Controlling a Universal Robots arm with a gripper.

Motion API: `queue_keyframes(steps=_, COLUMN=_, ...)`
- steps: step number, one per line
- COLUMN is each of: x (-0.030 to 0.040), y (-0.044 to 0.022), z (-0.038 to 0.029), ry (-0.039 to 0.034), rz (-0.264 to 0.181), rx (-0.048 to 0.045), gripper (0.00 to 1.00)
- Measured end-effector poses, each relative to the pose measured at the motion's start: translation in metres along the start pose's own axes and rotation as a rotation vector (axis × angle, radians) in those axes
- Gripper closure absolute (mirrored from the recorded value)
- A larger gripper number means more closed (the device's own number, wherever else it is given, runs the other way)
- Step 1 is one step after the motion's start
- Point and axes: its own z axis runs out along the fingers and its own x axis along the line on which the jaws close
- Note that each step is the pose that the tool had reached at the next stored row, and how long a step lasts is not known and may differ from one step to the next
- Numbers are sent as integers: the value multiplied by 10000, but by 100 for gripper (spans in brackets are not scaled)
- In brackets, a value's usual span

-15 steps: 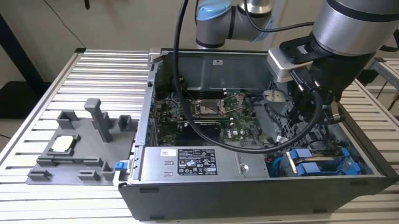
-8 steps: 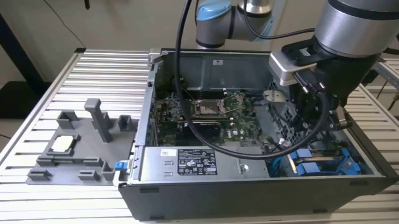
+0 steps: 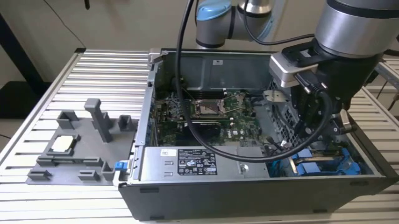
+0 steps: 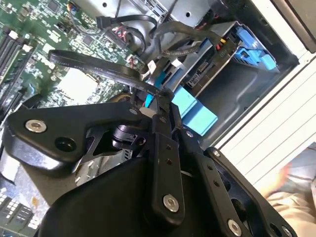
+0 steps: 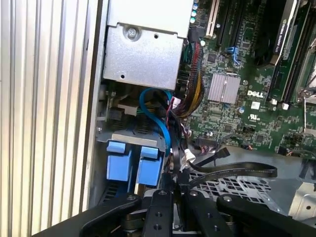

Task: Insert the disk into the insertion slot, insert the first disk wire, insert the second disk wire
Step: 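Insert the second disk wire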

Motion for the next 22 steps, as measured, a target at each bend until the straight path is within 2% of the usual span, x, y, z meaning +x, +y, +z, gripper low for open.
queue_keyframes(steps=2, x=2, y=1, z=5, ry=105, rz=57, rx=11, gripper=84)
queue_keyframes(steps=3, x=2, y=1, z=8, ry=177, rz=77, rx=6, gripper=84)
queue_keyframes(steps=4, x=2, y=1, z=12, ry=282, rz=92, rx=-3, gripper=84)
queue_keyframes(steps=9, x=4, y=-13, z=18, ry=1182, rz=36, rx=-133, gripper=84)
queue_keyframes(steps=10, x=5, y=-18, z=21, ry=1330, rz=20, rx=-155, gripper=84)
queue_keyframes(steps=11, x=6, y=-26, z=28, ry=1407, rz=16, rx=-168, gripper=84)
queue_keyframes(steps=14, x=10, y=-56, z=43, ry=1437, rz=16, rx=-162, gripper=84)
queue_keyframes(steps=17, x=18, y=-108, z=64, ry=1419, rz=19, rx=-157, gripper=84)
queue_keyframes(steps=19, x=23, y=-141, z=74, ry=1340, rz=30, rx=-144, gripper=84)
queue_keyframes(steps=22, x=31, y=-188, z=89, ry=1180, rz=53, rx=-117, gripper=84)
